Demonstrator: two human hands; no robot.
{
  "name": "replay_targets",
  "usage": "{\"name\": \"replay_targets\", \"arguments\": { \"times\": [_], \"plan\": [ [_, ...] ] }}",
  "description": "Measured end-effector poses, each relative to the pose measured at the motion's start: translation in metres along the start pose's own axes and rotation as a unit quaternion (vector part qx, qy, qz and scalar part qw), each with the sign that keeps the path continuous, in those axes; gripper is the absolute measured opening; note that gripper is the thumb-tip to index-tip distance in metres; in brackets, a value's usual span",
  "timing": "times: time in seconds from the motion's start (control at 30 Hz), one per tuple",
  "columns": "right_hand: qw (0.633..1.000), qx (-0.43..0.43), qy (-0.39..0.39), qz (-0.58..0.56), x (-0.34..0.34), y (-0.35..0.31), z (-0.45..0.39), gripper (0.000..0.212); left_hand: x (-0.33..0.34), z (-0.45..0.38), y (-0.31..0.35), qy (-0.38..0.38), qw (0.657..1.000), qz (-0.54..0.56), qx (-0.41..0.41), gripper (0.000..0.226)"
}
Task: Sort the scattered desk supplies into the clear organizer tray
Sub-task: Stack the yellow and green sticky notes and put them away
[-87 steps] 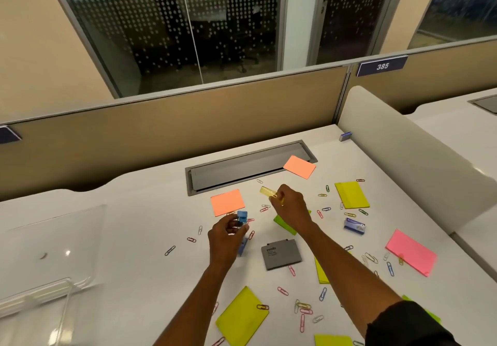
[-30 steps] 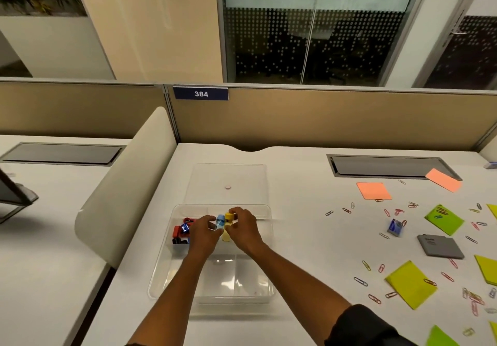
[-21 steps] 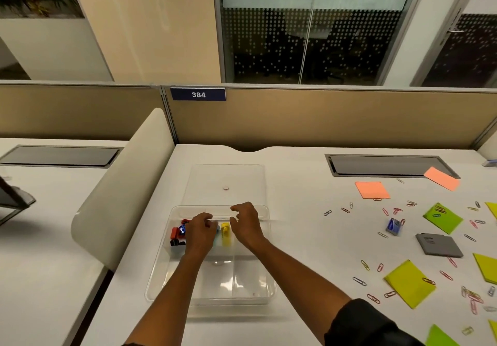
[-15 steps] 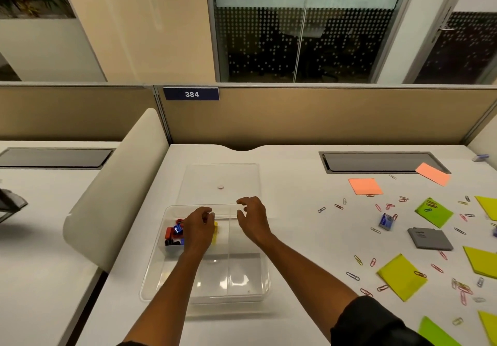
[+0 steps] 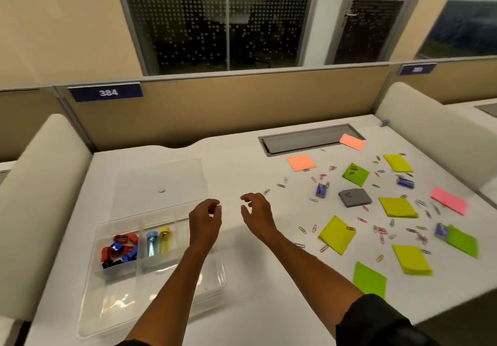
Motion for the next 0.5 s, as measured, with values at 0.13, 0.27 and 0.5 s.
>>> {"name": "replay_targets", "arguments": {
  "times": [0.13, 0.27, 0.5],
  "plan": [
    [0.998, 0.049, 0.030, 0.027, -0.035, 0.030, 0.002, 0.026, 0.031, 0.018, 0.016, -0.051, 0.998, 0.022, 0.027, 0.012],
    [0.994, 0.076, 0.048, 0.056, -0.067, 0.060, 0.010, 0.026, 0.057, 0.039, 0.030, -0.083, 0.996, 0.024, 0.031, 0.013],
    [0.986, 0.134, 0.059, 0.081, -0.114, 0.107, 0.024, 0.026, 0.093, 0.086, 0.049, -0.142, 0.989, 0.010, 0.047, 0.010]
  ]
}}
Point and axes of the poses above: each hand's wrist, its own z-axis away from the middle knuckle, its own x-axis out of the palm, y = z × x, the point moved 1 cm from there along -z, towards the middle knuckle, and after that the axes turned 14 degrees about y, right-handed, at the moved point
